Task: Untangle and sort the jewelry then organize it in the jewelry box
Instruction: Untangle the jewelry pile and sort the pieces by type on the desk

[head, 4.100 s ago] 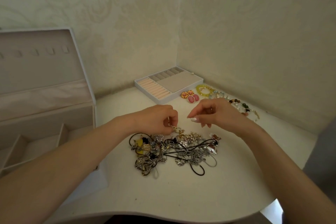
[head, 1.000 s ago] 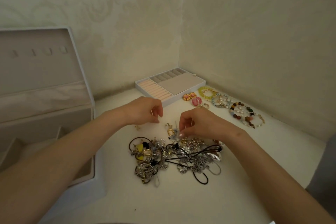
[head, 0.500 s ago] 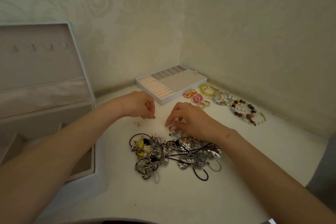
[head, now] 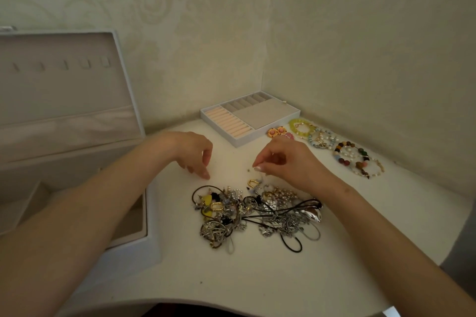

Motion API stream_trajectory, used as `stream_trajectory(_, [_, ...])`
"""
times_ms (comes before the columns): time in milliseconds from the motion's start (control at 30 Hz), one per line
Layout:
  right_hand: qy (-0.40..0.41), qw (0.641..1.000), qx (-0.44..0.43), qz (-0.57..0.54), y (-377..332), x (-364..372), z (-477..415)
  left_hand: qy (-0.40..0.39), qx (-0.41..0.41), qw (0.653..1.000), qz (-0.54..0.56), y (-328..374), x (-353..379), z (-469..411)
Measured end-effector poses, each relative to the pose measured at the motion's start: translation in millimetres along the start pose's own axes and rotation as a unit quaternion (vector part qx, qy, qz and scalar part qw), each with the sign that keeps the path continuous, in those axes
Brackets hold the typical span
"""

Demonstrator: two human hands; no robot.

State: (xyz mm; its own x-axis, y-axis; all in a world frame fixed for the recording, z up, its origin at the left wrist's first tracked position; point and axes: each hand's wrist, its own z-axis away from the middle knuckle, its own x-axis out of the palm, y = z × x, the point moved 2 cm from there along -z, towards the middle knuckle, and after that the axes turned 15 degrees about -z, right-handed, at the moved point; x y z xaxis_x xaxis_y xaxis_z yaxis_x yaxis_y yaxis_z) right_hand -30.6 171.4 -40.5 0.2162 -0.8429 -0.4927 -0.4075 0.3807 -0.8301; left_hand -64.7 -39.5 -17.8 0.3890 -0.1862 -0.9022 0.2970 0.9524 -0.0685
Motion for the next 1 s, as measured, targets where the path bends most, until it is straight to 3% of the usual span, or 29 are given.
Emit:
stream_trajectory(133, [-0.018, 0.999, 0.017, -0.030, 3, 1, 1, 0.012, 0.021, 0.998, 0.066, 4, 5, -6])
stream_trajectory(267, [-0.032, 0.998, 0.013, -0.047, 2, 0, 4, -0.002, 0.047, 0.997, 0.063, 9, 4, -3])
stream_trajectory(433, [-0.028, 0.999, 0.019, -0.040, 3, -2, 4, 0.086, 0.135, 0.983, 0.085, 23, -9, 11])
stream_trajectory(567, [-0.040, 0.998, 0.027, -0.042, 3, -9, 5, -0.049, 0.174, 0.983, 0.036, 41, -1, 20])
stream_trajectory(700, [-0.047, 0.997, 0.044, -0.042, 5, -12, 6, -0.059, 0.171, 0.983, -0.032, 44, 8, 11])
stream_trajectory(900, [-0.173, 0.980, 0.093, -0.031, 4, -23, 14, -0.043, 0.171, 0.984, -0.003, 38, 1, 15])
stream_trajectory(1000, [-0.211, 0.973, 0.092, -0.001, 1, -23, 15, 0.039, 0.194, 0.978, 0.060, 44, -3, 17])
